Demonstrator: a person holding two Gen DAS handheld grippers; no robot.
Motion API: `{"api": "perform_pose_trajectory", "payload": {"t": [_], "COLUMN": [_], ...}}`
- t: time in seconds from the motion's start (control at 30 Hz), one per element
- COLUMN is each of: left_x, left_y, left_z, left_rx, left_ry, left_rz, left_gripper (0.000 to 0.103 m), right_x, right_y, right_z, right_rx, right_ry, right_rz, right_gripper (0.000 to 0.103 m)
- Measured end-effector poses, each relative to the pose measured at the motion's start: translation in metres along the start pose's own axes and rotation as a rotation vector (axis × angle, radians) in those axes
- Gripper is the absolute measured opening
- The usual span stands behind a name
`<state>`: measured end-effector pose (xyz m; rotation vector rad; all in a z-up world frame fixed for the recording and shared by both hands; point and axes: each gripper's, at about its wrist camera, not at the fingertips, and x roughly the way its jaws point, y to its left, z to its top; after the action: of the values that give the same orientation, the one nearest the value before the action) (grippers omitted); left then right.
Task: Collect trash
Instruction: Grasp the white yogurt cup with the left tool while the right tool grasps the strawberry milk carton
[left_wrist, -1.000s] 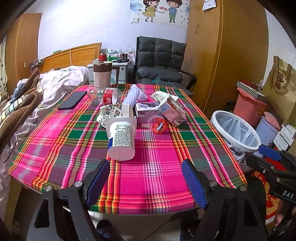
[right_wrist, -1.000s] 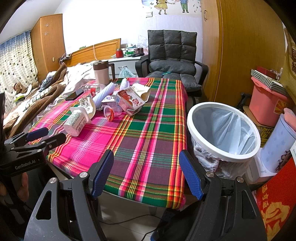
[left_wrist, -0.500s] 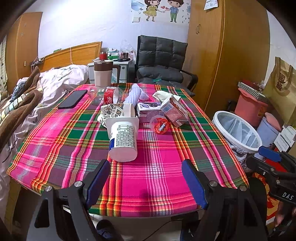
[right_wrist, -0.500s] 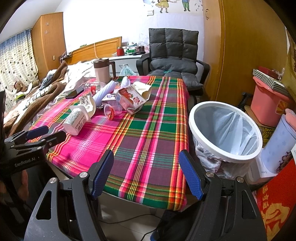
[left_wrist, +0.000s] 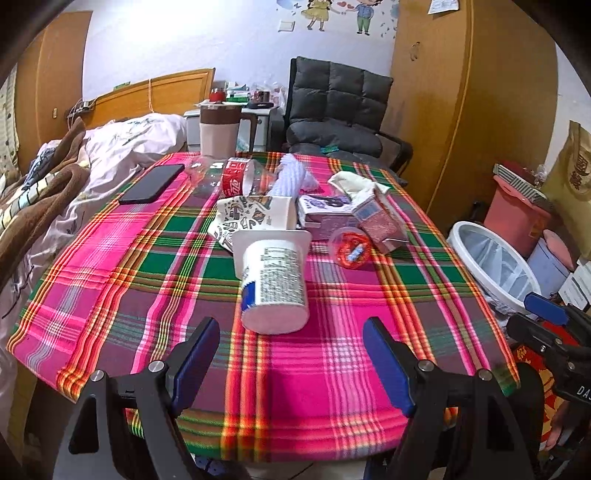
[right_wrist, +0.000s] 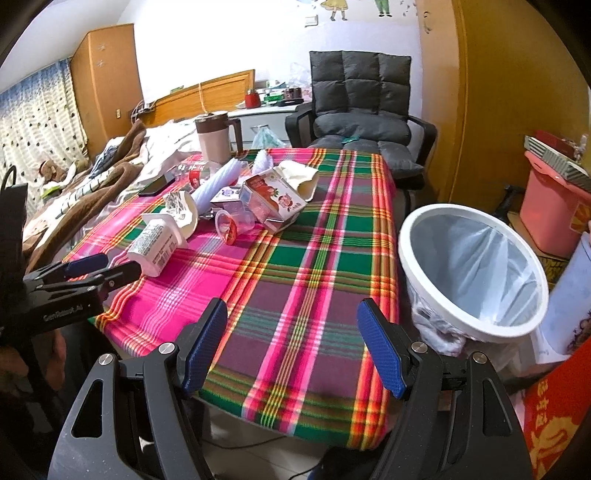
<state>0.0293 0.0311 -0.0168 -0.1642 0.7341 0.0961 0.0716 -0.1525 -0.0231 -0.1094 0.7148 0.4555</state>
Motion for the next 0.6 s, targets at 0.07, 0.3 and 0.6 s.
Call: {"api": "perform_pose_trajectory", "payload": {"t": [0.07,0.3,0.6], "left_x": [0.005,0.030,0.051], "left_y": [0.004,0.014,0.019], "left_z": [0.003,0.014,0.019], "left_rx": [-0.007,-0.045,-0.056], "left_ry": [-0.005,0.034,0.058], "left_rz": [0.002,0.001,-0.030], "left_gripper": [0.079,0.079,0.062], "right_x": [0.004,0.020,0.046], "right_y": [0.001,-0.002,-0.006], "right_z": [0.004,0.020,0.042], "right_rx": [-0.008,-0.017,-0.065], "right_ry": [-0.002,0.002,0.014], "right_rz": [0.013,0.034,0.058], "right_gripper": [0.074,0.074,0.074]}}
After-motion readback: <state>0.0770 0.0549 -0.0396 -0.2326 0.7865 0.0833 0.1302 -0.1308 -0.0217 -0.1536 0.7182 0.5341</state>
